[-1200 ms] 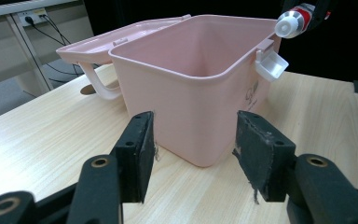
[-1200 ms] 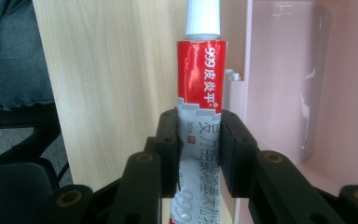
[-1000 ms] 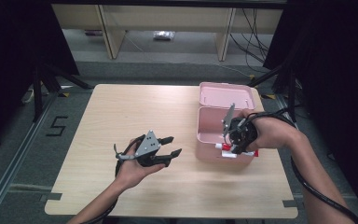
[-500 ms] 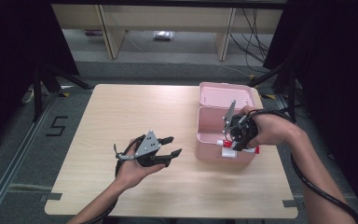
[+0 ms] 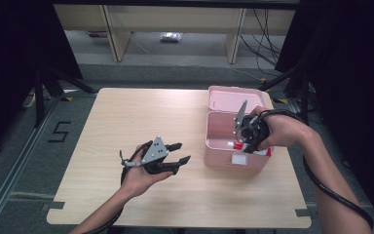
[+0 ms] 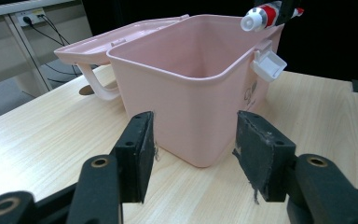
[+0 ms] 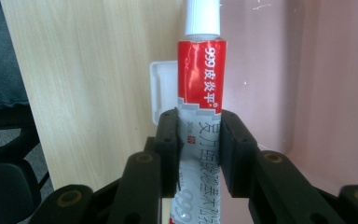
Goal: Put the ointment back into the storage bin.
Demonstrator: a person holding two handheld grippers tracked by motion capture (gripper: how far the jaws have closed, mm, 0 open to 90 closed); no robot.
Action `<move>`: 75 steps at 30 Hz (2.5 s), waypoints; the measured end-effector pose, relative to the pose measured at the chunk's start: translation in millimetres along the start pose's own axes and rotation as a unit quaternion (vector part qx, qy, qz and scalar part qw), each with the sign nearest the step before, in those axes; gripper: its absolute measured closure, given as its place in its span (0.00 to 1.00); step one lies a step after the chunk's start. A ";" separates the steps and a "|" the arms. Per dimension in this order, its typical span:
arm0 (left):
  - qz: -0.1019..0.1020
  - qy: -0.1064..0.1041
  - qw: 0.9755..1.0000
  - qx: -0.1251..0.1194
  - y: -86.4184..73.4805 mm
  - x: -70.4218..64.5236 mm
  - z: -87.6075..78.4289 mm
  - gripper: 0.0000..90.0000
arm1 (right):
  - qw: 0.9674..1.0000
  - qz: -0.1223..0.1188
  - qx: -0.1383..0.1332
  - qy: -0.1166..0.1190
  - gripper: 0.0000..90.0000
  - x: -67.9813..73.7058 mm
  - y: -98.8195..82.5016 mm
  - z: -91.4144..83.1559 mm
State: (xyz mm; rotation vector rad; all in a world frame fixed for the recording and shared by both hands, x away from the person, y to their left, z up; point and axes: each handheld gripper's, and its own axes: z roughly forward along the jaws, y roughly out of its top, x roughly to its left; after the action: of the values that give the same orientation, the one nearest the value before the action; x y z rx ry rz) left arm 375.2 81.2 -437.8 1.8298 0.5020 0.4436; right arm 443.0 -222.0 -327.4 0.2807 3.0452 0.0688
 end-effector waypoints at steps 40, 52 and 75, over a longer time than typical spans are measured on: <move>0.001 -0.001 1.000 0.000 -0.1 -1.4 0.5 0.52 | 1.000 -0.009 0.011 -0.009 0.80 -28.6 -1.4 11.7; -0.001 -0.002 1.000 -0.002 -0.5 -2.6 1.1 0.52 | 1.000 -0.002 0.016 -0.006 0.80 -31.0 -2.9 17.2; 0.001 -0.005 1.000 0.001 -1.1 -3.5 1.4 0.52 | 1.000 -0.003 0.024 0.002 0.80 -37.5 -2.6 25.8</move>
State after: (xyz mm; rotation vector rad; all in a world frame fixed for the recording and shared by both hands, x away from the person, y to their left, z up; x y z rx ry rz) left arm 372.9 78.5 -439.5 1.8335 0.4947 0.4361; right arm 481.5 -230.5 -350.2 0.2735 3.0542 -0.0032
